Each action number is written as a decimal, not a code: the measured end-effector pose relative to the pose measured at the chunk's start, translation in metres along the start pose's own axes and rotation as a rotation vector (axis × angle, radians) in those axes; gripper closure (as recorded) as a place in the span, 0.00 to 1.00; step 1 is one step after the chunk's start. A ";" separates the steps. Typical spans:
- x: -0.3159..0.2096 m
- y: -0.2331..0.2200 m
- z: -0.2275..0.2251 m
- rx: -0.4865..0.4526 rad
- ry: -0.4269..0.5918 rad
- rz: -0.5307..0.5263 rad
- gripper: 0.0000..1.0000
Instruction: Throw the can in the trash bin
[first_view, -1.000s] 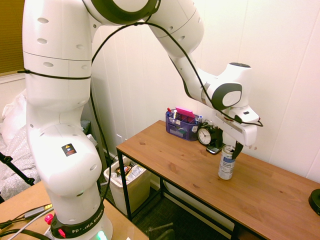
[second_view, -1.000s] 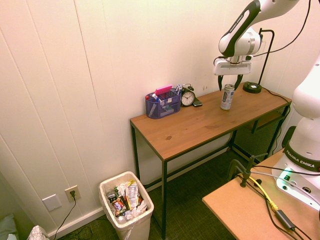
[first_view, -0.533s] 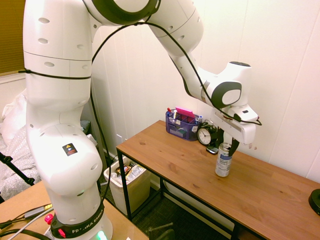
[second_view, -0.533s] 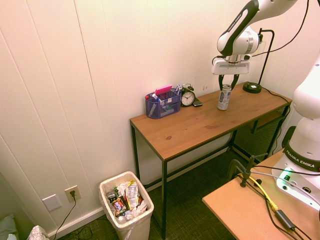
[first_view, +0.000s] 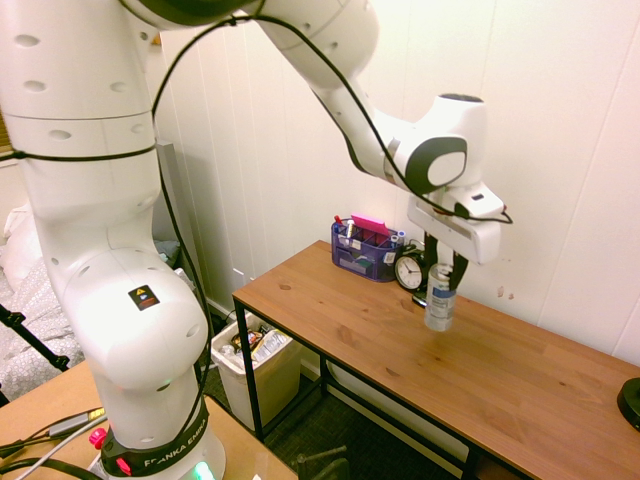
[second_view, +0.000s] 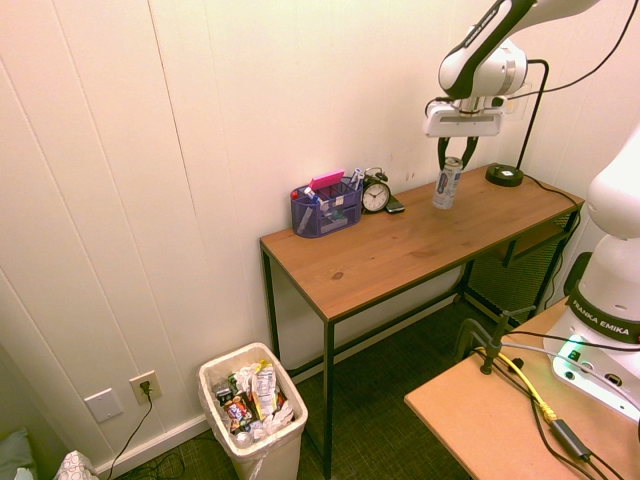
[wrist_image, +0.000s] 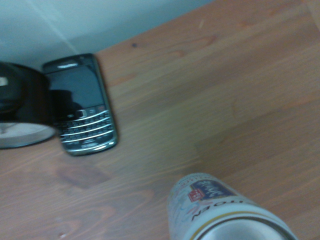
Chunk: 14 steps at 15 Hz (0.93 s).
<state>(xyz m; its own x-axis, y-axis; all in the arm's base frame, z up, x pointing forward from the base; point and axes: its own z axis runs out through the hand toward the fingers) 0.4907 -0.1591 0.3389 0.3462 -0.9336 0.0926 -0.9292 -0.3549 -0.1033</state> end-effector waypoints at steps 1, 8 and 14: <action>-0.023 -0.009 -0.024 0.009 0.022 -0.033 1.00; -0.317 -0.114 -0.084 0.007 0.071 -0.341 1.00; -0.469 -0.202 -0.051 -0.003 -0.045 -0.536 0.00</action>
<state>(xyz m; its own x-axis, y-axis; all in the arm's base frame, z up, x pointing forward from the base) 0.5093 0.3525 0.3668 0.7773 -0.6227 0.0896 -0.6208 -0.7823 -0.0506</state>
